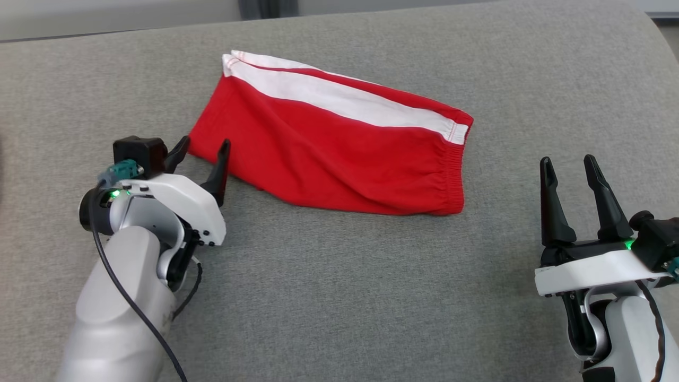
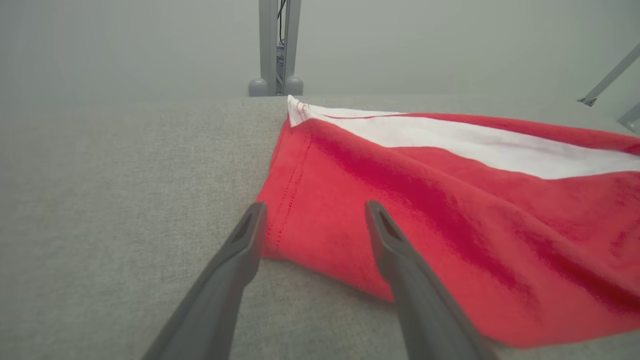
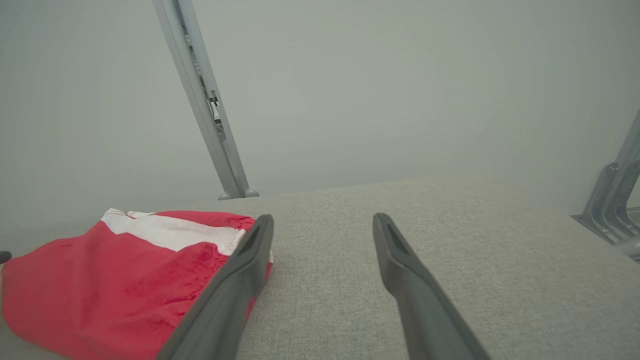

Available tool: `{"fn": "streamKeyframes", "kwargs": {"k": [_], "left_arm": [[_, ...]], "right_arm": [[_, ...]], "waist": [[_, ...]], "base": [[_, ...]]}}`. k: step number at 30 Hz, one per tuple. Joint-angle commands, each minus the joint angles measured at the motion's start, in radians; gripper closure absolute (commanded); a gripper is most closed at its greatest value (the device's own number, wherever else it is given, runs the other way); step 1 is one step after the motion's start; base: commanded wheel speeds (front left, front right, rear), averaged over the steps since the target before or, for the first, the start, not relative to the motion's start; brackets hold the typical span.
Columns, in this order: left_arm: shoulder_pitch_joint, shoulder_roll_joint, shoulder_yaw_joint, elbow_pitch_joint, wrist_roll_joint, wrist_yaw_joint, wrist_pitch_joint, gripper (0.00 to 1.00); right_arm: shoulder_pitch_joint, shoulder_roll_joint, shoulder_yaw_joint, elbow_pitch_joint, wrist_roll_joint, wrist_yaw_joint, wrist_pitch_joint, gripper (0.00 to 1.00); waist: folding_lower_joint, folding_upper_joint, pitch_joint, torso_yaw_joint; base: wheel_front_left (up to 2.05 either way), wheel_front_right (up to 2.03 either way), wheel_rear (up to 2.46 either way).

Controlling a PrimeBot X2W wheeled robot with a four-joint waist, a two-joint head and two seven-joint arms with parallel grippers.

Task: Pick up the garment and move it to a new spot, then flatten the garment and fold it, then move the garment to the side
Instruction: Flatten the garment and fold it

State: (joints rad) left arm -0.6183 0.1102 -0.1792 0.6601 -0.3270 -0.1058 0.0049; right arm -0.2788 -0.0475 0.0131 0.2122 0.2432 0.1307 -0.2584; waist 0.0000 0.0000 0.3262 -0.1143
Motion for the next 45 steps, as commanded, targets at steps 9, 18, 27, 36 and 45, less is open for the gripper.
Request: {"fn": "streamKeyframes", "kwargs": {"k": [9, 18, 27, 36, 45], "left_arm": [[-0.104, 0.027, 0.006, 0.235, -0.074, -0.018, 0.104, 0.0], [-0.116, 0.006, -0.089, 0.252, -0.267, -0.024, 0.099, 1.0], [-0.068, 0.015, -0.071, 0.275, -0.343, -0.025, -0.065, 1.0], [0.083, -0.019, -0.11, 0.143, -0.323, -0.002, -0.228, 1.0], [0.288, -0.043, -0.142, -0.114, -0.323, 0.11, -0.235, 1.0]], "right_arm": [[-0.005, -0.006, 0.0, 0.024, 0.026, 0.0, -0.01, 0.0], [-0.003, -0.006, 0.016, 0.025, 0.047, 0.0, -0.01, 0.0], [0.031, -0.007, 0.003, 0.019, 0.059, 0.0, -0.009, 0.0], [0.068, -0.006, -0.035, 0.006, 0.045, 0.0, -0.009, 0.0], [0.083, -0.006, -0.044, 0.014, 0.023, 0.0, 0.0, 0.0]], "waist": [[0.0, 0.0, 0.007, -0.036], [0.0, 0.0, -0.013, -0.046], [0.0, 0.0, -0.041, -0.047], [0.0, 0.0, -0.059, 0.011], [0.0, 0.0, -0.086, 0.072]], "base": [[0.0, 0.0, 0.0], [0.0, 0.0, 0.0], [0.0, 0.0, 0.0], [0.0, 0.0, 0.0], [0.0, 0.0, 0.0]]}}
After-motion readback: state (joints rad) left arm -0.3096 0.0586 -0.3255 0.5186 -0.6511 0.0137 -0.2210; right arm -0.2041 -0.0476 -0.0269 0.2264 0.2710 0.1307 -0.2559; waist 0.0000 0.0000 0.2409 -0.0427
